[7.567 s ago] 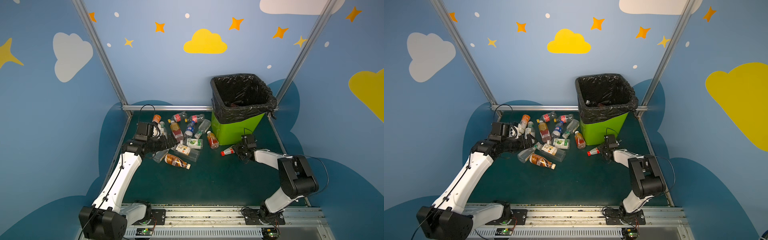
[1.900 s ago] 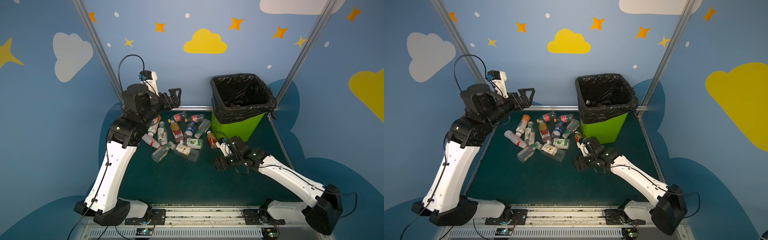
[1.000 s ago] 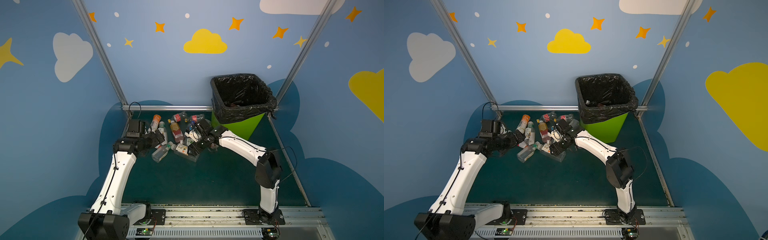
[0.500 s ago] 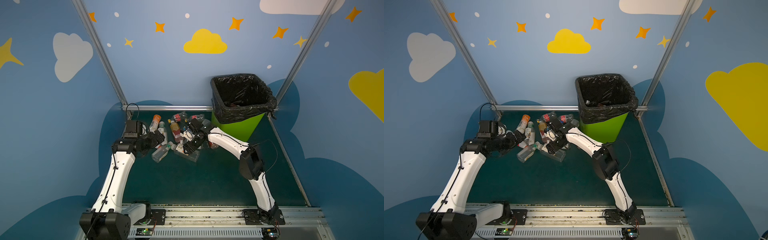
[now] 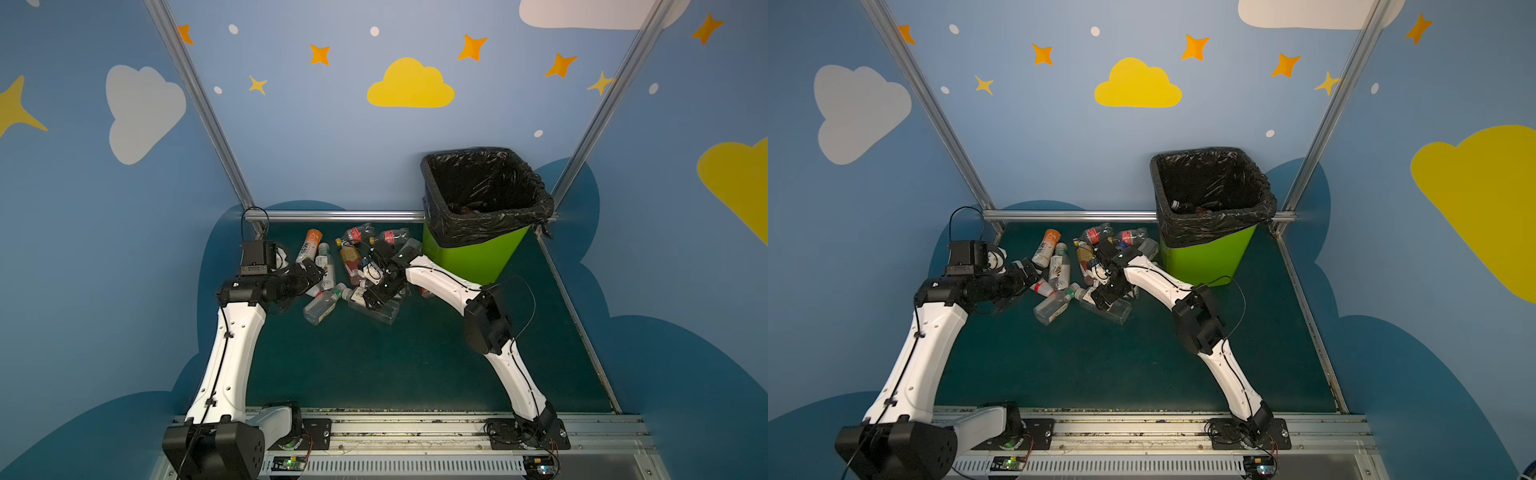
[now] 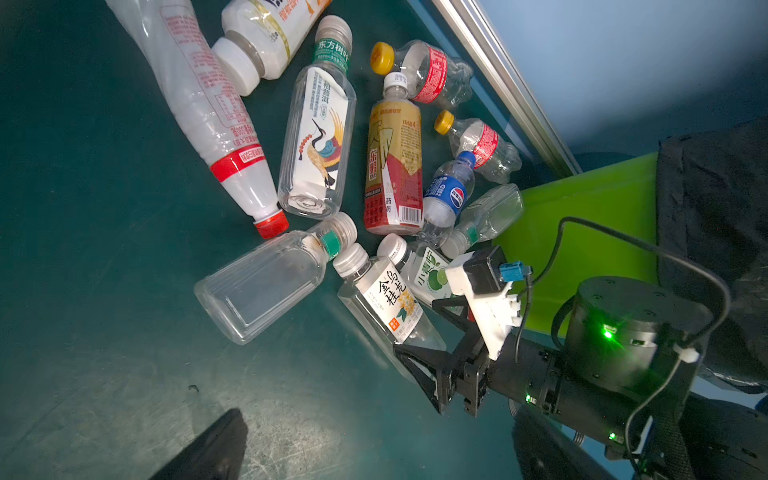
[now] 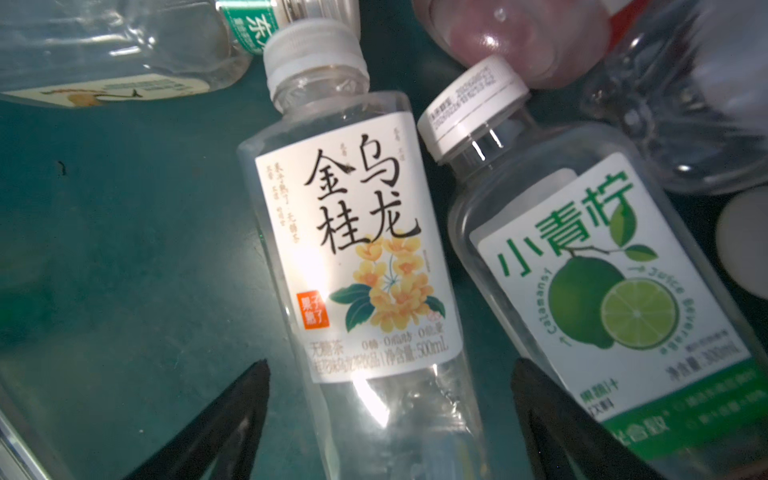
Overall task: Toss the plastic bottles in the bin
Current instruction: 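Grasp the clear oolong-tea bottle with right gripper while left arm returns, then lift the oolong-tea bottle over the bin and open the right gripper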
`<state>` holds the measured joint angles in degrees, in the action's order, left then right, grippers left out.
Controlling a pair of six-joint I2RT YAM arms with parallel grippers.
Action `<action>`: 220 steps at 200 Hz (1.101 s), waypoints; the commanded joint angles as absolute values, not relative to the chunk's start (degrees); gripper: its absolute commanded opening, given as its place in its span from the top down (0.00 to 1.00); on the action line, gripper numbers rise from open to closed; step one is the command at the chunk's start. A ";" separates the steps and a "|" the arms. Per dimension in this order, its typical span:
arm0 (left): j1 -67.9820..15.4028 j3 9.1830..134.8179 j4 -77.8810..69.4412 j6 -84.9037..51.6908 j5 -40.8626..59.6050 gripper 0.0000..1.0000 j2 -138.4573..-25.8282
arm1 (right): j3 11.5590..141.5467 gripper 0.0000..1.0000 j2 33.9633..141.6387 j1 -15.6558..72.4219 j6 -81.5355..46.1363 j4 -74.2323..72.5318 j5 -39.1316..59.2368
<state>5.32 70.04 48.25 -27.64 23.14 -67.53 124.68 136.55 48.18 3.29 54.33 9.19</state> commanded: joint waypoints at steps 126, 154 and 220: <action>10.13 67.29 49.35 -26.02 24.97 0.00 -63.66 | 135.02 0.34 143.75 51.61 3.71 59.83 7.43; 10.37 66.81 49.78 -26.06 24.54 0.00 -62.46 | 132.24 0.39 138.50 53.01 3.78 57.41 7.36; 10.64 66.43 50.54 -25.50 22.54 0.00 -59.98 | 112.01 0.42 109.76 60.55 12.73 38.82 7.65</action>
<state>10.35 66.74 49.76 -26.61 24.12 -61.36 117.69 122.98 56.86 6.87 50.39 7.73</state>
